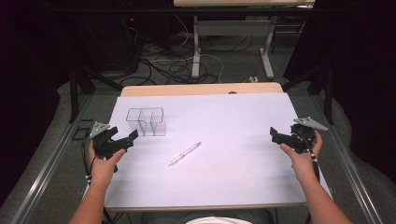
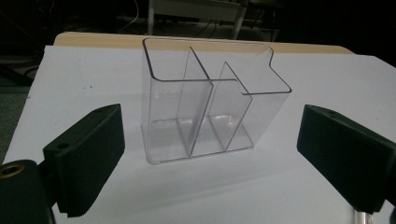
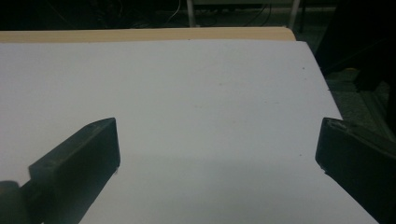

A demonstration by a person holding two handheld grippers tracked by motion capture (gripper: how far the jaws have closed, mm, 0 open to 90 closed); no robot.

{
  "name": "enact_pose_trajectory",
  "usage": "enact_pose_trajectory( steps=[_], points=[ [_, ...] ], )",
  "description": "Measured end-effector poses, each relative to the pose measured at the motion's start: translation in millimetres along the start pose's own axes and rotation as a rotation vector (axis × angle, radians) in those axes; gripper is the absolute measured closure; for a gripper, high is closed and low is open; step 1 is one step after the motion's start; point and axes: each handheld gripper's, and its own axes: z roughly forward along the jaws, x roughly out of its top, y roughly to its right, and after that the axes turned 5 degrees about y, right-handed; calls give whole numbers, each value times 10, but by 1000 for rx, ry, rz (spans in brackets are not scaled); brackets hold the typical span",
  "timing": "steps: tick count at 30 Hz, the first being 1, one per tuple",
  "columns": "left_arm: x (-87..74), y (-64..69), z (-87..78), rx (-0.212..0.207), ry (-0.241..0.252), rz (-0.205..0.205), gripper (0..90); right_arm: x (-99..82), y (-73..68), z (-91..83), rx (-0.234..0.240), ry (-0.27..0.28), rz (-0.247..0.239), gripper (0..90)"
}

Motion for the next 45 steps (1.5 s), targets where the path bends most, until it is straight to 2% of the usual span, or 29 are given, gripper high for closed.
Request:
enact_pose_trajectory(
  steps=[2, 3, 11, 13, 15, 18, 20, 22, 24, 25, 28, 29, 30, 33, 34, 35, 37, 39, 40, 41, 42, 44, 45],
  points=[
    [2, 9, 7, 6, -2, 9, 78, -11, 0, 6, -1, 4, -2, 0],
    [12, 6, 22, 11, 4, 13, 78, -18, -7, 0, -2, -14, -9, 0],
    [30, -6, 71, 25, -8, 1, 86, -40, -44, 7, 40, 7, -46, 0],
    [32, -14, 76, 36, -1, 2, 89, -29, -56, 8, 38, 24, -54, 8],
    [34, -21, 73, 39, 5, 2, 94, -24, -64, 2, 43, 18, -49, 15],
    [46, -53, 59, 60, 26, -4, 156, -49, -87, 10, 47, 16, -49, 35],
    [59, -81, 59, 74, 34, -8, 159, -53, -84, 13, 50, 15, -56, 36],
    [73, -117, 72, 103, 33, -19, 164, -52, -96, 18, 51, 15, -58, 43],
    [105, -143, 83, 134, 35, -13, 175, -49, -100, 24, 55, 23, -60, 43],
    [122, -152, 86, 143, 37, -11, 217, -52, -106, 22, 49, 26, -66, 44],
    [165, -156, 107, 170, 42, -8, 264, -57, -108, 17, 54, 19, -68, 48],
    [176, -162, 115, 177, 53, 0, 328, -60, -112, 13, 51, 15, -63, 50],
    [183, -163, 123, 183, 58, -3, 353, -59, -109, 12, 52, 12, -64, 52],
    [245, -186, 157, 212, 68, 7, 386, -64, -97, 25, 56, 23, -57, 55],
    [262, -195, 165, 222, 71, -2, 408, -70, -105, 25, 54, 19, -36, 58],
    [276, -207, 180, 230, 79, -11, 420, -72, -89, 26, 60, 18, -41, 59],
    [285, -234, 207, 231, 99, -21, 451, -80, -81, 28, 59, 16, -27, 63],
    [279, -260, 244, 241, 91, -25, 453, -78, -70, 24, 61, 15, -31, 65],
    [275, -272, 257, 242, 94, -25, 489, -78, -67, 19, 60, 13, -25, 65],
    [271, -293, 272, 230, 99, -34, 489, -78, -67, 19, 60, 13, -25, 65],
    [266, -320, 288, 220, 99, -46, 557, -79, -62, 14, 62, 8, -33, 67],
    [251, -357, 315, 234, 100, -52, 591, -89, -74, 21, 61, 15, -21, 68],
    [242, -379, 328, 227, 94, -67, 604, -91, -76, 22, 64, 12, -19, 69]
  ],
)
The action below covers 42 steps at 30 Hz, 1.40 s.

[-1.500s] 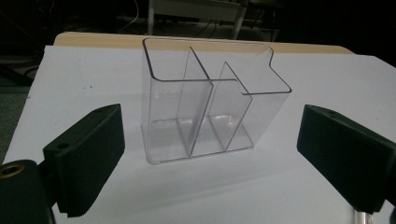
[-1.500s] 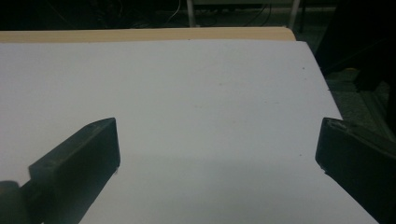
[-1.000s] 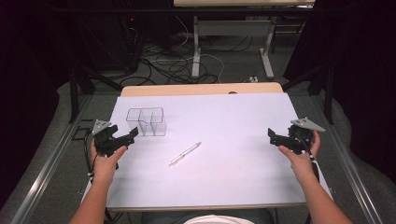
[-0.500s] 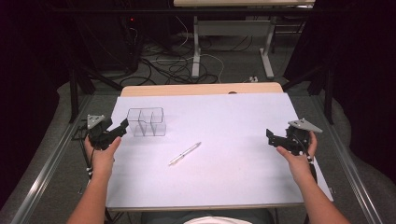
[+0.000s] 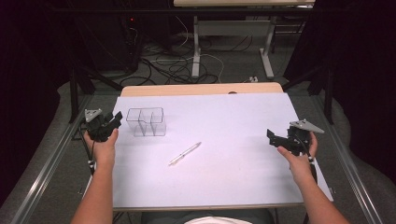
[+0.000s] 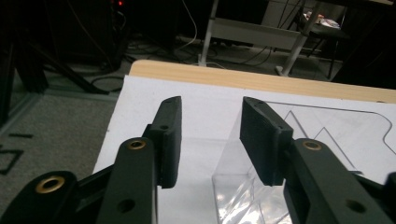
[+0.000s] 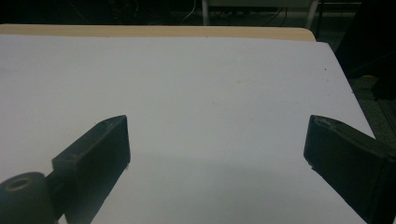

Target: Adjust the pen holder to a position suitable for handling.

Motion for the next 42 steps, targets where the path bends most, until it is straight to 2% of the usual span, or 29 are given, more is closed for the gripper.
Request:
enact_pose_trajectory(
  steps=[1, 4, 8, 9, 10, 12, 16, 21, 23, 27, 29, 35, 42],
  points=[
    [-19, -38, 34, -2, -28, -13, 620, 0, -1, -1, 2, -5, 0, 73],
    [-53, -64, 81, 9, -48, -29, 679, -4, 0, 6, 8, -4, -6, 79],
    [-92, -63, 132, 9, -65, 4, 774, -9, -6, 5, 11, -10, -11, 89],
    [-98, -64, 136, 3, -72, 10, 774, -9, -6, 5, 11, -10, -11, 89],
    [-106, -72, 146, -18, -84, 1, 795, -12, -8, 8, 11, -12, -10, 89],
    [-128, -67, 170, -34, -93, -13, 832, -21, -12, 19, 14, -15, -12, 94],
    [-153, -20, 212, -56, -120, 17, 897, -27, -29, 24, 21, -12, -6, 94],
    [-167, 5, 263, -67, -145, 58, 900, -35, -30, 25, 22, -18, -7, 94],
    [-173, 0, 282, -75, -138, 76, 900, -36, -26, 25, 23, -18, -9, 94],
    [-175, -14, 305, -105, -148, 89, 900, -45, -28, 34, 23, -19, -5, 94],
    [-175, -9, 315, -111, -149, 102, 900, -47, -29, 36, 23, -20, -3, 94],
    [-192, -33, 332, -128, -156, 104, 900, -51, -58, 43, 25, -27, 1, 97],
    [-200, 36, 362, -149, -162, 134, 900, -69, -75, 65, 32, -34, -2, 99]
  ],
)
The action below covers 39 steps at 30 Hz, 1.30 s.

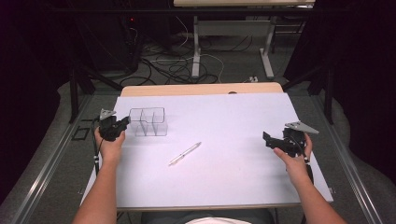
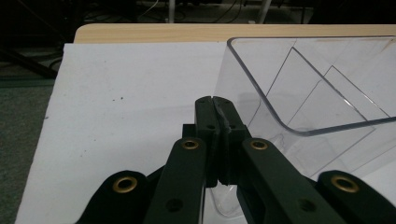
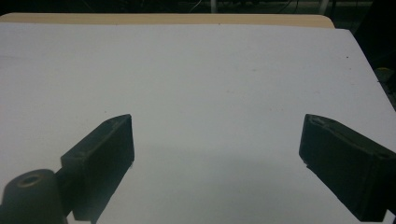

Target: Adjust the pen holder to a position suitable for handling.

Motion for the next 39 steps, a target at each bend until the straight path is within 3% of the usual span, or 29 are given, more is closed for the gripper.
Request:
enact_pose_trajectory(
  steps=[17, 19, 24, 39],
  points=[
    [13, 241, 140, -58, -1, 17, 900, -7, -6, 10, 1, -6, 16, 106],
    [40, 274, 162, -59, -32, 19, 900, -8, -5, 9, 4, -8, 15, 107],
    [105, 402, 205, -86, -14, 21, 900, -11, -18, 13, 5, -10, 16, 108],
    [202, 596, 421, -129, -47, 17, 900, -29, -21, 14, 11, -20, 24, 115]
  ],
)
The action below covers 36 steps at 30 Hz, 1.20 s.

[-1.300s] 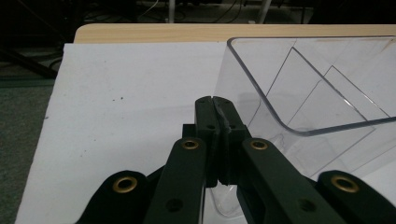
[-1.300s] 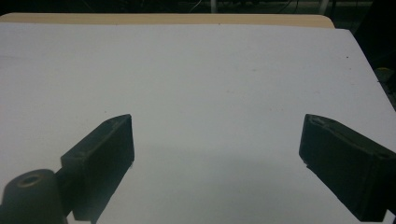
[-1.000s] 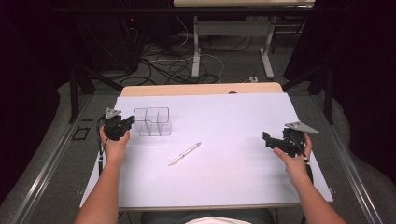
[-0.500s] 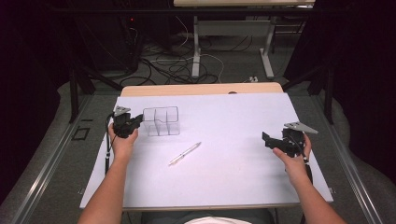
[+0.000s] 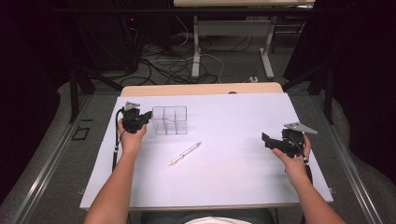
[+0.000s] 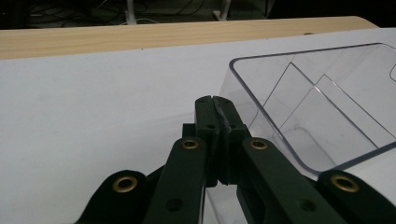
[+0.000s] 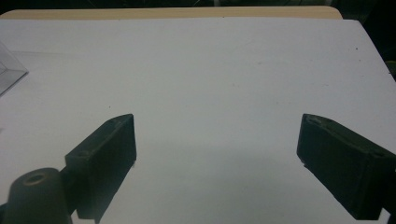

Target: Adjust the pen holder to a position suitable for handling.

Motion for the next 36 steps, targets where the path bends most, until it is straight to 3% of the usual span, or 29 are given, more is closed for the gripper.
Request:
enact_pose_trajectory(
  steps=[20, 30, 36],
  points=[
    [0, 416, 203, -52, -26, 32, 900, 11, 7, -6, 0, 9, 3, 116],
    [-37, 644, 311, -82, -21, 3, 900, 12, 9, -6, 3, 7, -1, 116],
    [-83, 760, 329, -102, -39, 35, 900, 12, 13, -14, 5, 6, 0, 117]
  ],
)
